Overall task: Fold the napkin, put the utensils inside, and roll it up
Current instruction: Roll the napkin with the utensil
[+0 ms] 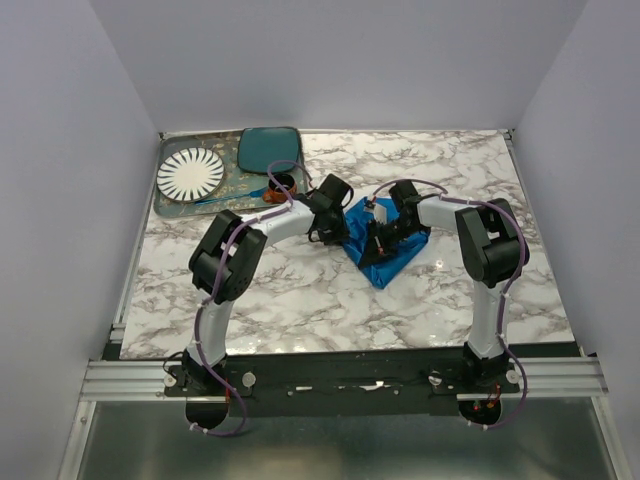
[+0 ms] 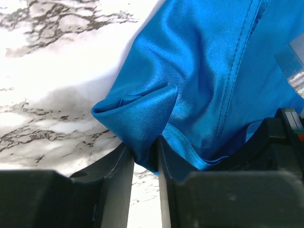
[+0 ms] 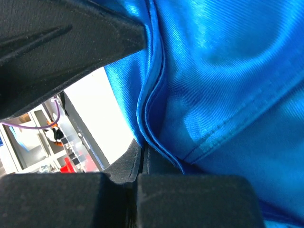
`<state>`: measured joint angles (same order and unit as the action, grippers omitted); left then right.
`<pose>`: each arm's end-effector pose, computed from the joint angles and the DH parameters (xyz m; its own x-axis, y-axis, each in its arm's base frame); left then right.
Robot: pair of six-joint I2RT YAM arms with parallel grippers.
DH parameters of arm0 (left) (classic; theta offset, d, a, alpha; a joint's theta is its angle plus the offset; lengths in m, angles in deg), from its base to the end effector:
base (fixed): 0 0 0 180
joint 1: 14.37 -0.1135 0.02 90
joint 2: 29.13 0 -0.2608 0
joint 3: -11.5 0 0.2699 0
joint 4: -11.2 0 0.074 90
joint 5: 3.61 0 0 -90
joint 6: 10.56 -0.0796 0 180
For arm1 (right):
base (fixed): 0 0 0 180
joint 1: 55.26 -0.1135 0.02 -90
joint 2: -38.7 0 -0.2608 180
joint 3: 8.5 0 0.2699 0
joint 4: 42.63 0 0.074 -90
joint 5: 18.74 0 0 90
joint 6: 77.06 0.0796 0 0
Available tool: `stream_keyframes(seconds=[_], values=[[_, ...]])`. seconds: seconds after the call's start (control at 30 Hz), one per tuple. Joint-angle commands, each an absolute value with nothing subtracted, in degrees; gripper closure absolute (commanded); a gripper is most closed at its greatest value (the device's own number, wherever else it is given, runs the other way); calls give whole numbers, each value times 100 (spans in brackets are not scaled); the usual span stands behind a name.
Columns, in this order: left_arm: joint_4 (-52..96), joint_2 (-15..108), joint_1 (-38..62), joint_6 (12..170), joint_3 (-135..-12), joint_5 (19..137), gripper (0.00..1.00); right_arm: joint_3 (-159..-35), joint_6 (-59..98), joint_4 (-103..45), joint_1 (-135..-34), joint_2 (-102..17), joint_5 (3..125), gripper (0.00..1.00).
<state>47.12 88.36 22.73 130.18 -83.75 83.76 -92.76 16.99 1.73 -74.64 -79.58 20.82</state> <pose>0.3736 -0.2871 0.1123 -0.9103 -0.2813 -0.3037 -0.1311 0.8917 -0.4331 0.3498 0.1881 0.0700 -0.9470 -0.2854 -0.1476 -0.2917 0.5709 0.7675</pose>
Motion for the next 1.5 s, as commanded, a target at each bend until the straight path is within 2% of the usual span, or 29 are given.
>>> stream_keyframes(seconds=[0.0,0.13,0.2,0.33,0.43,0.53,0.63,0.87,1.0,1.27,1.47], values=[[4918,9189,2237,12558,-8405,8956,70,-9271,1628,300,-7433,-7926,2353,99],[4848,9189,2201,12444,-8352,8903,97,-9254,1619,300,-7442,-7768,2467,99],[4970,9285,2210,12348,-8474,8842,100,-9227,1637,300,-7442,-7584,2616,92],[5138,9391,2184,12382,-8651,8658,100,-9166,1698,309,-7547,-7058,3169,71],[5340,9514,2193,12426,-8800,8491,100,-9131,1786,361,-7714,-6557,3828,60],[5375,9515,2175,12470,-8818,8332,100,-9157,1804,484,-7986,-6213,4601,52],[5437,9488,2122,12496,-8862,8148,100,-9052,1882,424,-8390,-5764,5541,49],[5446,9427,2052,12523,-8862,7840,100,-8393,2427,-499,-9664,-5280,8193,46],[5428,9391,2008,12479,-8774,7743,100,-8059,2314,-973,-10341,-5306,9135,46],[5340,9365,1903,12417,-8642,7567,100,-8110,1822,-1370,-10984,-6139,10402,48],[5314,9321,1859,12356,-8537,7523,100,-8208,1760,-1405,-11019,-6475,10571,51]])
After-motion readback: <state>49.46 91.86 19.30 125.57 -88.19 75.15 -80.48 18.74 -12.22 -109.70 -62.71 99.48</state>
